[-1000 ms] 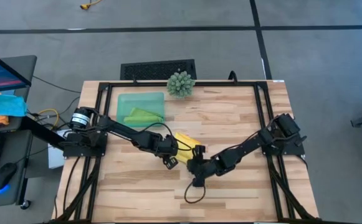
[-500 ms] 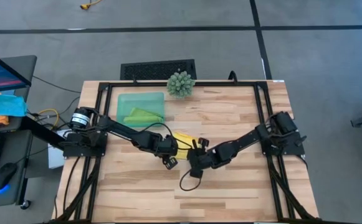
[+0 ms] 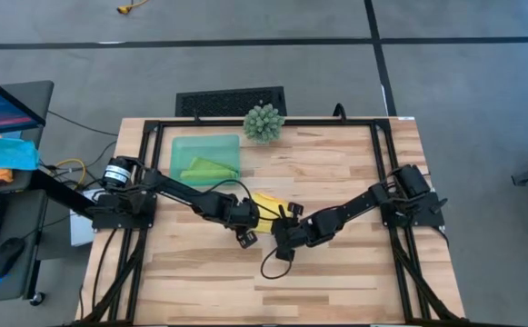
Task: Roll microfiber towels into tight, uniform cylinder then place into a basket
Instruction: Roll the yellow towel
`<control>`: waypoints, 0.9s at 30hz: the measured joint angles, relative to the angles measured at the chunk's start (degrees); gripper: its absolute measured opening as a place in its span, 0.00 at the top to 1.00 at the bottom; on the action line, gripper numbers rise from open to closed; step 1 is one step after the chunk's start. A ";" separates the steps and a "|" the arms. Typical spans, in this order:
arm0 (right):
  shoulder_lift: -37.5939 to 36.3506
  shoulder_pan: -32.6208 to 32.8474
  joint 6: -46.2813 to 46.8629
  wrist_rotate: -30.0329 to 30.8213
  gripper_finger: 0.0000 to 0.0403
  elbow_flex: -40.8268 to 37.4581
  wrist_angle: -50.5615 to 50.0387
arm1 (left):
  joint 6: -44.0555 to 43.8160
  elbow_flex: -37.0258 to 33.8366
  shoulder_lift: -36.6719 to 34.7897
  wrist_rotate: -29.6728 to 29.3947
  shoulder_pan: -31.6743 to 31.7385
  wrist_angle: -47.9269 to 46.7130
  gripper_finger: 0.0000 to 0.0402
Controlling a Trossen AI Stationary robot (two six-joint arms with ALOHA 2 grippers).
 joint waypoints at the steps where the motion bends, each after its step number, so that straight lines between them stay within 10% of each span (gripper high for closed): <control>1: -0.02 0.01 -0.02 0.02 0.77 0.00 -0.04 | 0.23 0.00 0.00 0.00 -0.02 -0.25 0.89; 15: 0.04 0.01 -0.42 -0.09 0.77 -0.15 0.12 | 10.83 0.02 -0.57 -1.49 -2.29 -3.47 0.63; 27: 0.04 0.01 -0.41 -0.22 0.77 -0.24 0.33 | 20.64 -0.04 -7.18 -23.30 -16.21 -9.01 0.65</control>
